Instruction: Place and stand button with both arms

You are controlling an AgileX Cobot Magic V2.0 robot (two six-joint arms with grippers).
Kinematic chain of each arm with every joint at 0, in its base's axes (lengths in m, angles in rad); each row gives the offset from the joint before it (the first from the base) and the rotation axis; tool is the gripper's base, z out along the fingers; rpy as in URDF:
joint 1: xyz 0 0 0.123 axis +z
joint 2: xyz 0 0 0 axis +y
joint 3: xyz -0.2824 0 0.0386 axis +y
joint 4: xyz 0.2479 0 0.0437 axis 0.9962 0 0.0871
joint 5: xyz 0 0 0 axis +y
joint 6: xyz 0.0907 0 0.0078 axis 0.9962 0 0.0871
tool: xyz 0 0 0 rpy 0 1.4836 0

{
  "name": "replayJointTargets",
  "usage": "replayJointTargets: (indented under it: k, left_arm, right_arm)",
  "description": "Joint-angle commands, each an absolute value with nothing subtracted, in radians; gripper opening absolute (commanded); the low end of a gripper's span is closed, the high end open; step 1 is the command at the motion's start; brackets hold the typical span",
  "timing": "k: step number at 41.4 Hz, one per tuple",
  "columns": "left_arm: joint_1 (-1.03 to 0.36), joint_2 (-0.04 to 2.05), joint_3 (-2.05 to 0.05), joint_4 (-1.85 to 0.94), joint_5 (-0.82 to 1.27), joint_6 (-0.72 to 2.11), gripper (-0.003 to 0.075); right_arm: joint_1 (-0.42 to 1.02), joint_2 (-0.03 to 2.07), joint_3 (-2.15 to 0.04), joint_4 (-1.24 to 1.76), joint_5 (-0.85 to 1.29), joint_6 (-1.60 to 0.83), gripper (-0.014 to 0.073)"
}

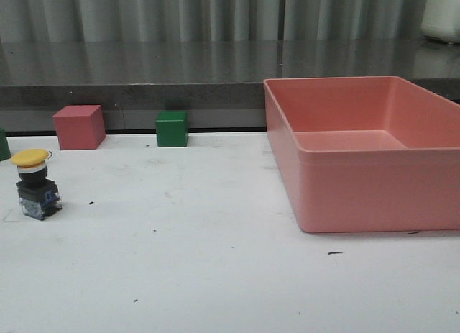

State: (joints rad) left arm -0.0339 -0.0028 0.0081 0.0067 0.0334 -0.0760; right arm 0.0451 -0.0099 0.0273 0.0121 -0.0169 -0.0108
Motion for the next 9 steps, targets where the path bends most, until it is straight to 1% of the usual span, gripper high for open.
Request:
replayJointTargets:
  k: [1,9]
  left_arm:
    - [-0.041,-0.026,0.023,0.008,-0.050,-0.085,-0.0020]
    - [-0.041,-0.026,0.023,0.008,-0.050,-0.085,-0.0020]
  right_arm:
    - [0.038,-0.029,0.024,0.016,-0.106,-0.012,-0.0068]
    - [0.038,-0.029,0.024,0.016,-0.106,-0.012,-0.0068]
